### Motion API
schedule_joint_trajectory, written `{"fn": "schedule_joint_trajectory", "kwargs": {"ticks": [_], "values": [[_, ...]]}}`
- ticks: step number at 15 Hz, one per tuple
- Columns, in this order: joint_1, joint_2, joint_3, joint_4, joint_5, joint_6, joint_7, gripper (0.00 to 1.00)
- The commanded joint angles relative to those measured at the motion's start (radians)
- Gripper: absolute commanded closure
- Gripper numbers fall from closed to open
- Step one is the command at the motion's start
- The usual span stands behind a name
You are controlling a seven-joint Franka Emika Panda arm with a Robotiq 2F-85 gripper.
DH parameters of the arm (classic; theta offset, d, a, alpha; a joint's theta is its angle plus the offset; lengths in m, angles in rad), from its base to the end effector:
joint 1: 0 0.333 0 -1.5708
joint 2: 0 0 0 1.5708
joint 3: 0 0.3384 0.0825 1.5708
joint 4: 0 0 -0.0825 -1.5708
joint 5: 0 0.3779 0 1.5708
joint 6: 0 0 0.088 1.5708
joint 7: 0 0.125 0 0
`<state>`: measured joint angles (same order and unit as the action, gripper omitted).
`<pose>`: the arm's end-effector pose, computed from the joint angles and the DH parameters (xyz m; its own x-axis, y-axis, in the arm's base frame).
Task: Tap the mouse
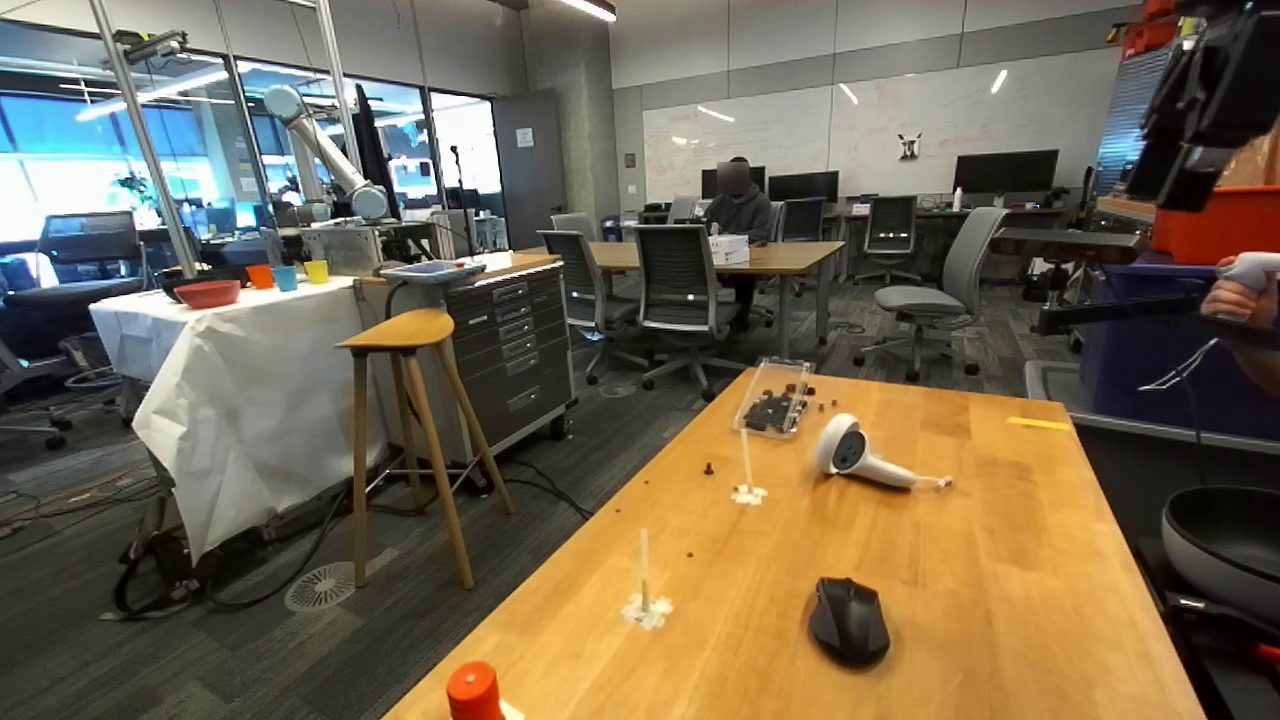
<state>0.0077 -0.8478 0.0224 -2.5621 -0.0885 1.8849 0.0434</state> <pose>0.2947 0.0020 0.5385 0.9850 0.0091 0.1723 -0.0077 -0.9953 0.0968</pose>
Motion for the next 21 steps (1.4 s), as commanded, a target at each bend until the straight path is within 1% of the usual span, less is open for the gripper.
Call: {"fn": "schedule_joint_trajectory", "kwargs": {"ticks": [1, 5, 8, 12, 15, 17, 20, 21], "values": [[-0.050, 0.067, 0.067, -0.015, -0.100, 0.223, 0.075, 0.00], [-0.111, 0.204, 0.134, -0.030, -0.202, 0.447, 0.194, 0.00], [-0.152, 0.321, 0.177, -0.025, -0.254, 0.556, 0.291, 0.00], [-0.180, 0.470, 0.216, -0.011, -0.297, 0.657, 0.407, 0.00], [-0.177, 0.582, 0.211, 0.007, -0.293, 0.716, 0.468, 0.00], [-0.162, 0.652, 0.197, 0.021, -0.279, 0.746, 0.492, 0.00], [-0.148, 0.741, 0.181, 0.045, -0.294, 0.788, 0.527, 0.00], [-0.145, 0.767, 0.176, 0.050, -0.311, 0.810, 0.547, 0.25]]}}
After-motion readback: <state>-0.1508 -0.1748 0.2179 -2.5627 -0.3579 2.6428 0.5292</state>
